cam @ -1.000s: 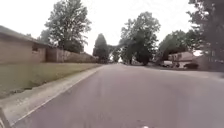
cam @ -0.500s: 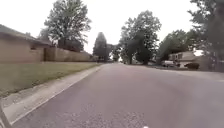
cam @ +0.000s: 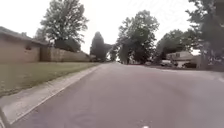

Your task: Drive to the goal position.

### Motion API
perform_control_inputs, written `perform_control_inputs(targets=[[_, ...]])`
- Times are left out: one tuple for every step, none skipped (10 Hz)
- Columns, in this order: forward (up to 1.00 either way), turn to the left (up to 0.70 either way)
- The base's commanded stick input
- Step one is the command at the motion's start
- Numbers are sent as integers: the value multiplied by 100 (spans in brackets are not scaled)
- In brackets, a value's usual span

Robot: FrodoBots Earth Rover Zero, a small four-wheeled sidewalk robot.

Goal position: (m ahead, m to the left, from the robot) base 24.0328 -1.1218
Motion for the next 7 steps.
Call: perform_control_inputs(targets=[[70,0],[70,0],[70,0],[70,0],[70,0],[70,0],[70,0]])
